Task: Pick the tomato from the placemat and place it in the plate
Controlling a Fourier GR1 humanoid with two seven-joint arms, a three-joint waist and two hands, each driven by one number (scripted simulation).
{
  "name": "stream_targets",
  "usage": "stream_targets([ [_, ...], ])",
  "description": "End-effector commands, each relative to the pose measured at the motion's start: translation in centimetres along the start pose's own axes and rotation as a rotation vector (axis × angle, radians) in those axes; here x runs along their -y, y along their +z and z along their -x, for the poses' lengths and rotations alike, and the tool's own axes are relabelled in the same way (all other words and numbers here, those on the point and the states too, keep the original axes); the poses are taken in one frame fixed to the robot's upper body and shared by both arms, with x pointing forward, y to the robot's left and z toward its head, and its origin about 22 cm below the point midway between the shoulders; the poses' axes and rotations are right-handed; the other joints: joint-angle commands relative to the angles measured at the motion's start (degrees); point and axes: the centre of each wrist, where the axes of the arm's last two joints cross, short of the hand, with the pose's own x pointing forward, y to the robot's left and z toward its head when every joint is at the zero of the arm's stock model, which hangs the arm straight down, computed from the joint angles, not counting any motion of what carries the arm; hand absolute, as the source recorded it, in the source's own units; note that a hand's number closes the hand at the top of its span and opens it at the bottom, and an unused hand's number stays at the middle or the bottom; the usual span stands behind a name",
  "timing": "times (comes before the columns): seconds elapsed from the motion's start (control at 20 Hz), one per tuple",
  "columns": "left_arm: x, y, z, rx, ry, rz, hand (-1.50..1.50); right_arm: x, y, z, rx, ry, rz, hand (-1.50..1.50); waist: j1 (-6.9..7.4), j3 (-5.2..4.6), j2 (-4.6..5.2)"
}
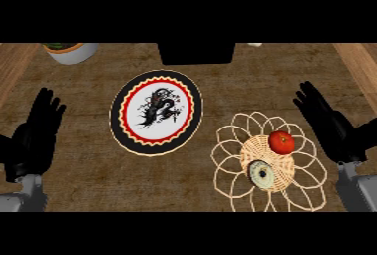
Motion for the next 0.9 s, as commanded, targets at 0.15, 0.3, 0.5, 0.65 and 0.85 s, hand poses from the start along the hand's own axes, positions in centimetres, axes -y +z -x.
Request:
stream_targets([
  [0.15, 1.9, -1.0, -4.5, 0.235, -0.156, 0.209, 0.0, -8.7, -4.0, -2.7, 0.235, 0.095, -0.18, 1.5, 3.37, -1.2, 1.49],
  [0.3, 2.4, -1.5, -5.1, 0.252, -0.177, 0.245, 0.0, -1.7, -3.5, -3.7, 0.111, 0.694, -0.081, 1.5, 1.59, -3.69, 0.56],
  [0.5, 2.4, -1.8, -5.1, 0.273, -0.223, 0.316, 0.0, -9.3, -3.4, 2.0, 0.107, 0.673, 0.12, 1.5, 2.04, -1.43, 1.48],
  [0.65, 1.6, -2.3, -4.7, 0.274, -0.221, 0.323, 0.0, -13.5, -2.0, 6.3, 0.177, 0.449, 0.237, -1.5, 1.87, -1.14, 1.88],
  [0.85, 1.9, -2.6, -5.7, 0.279, -0.197, 0.308, 0.0, -14.4, -1.1, 6.7, 0.318, 0.359, 0.298, -1.5, 1.3, -1.2, 1.3],
])
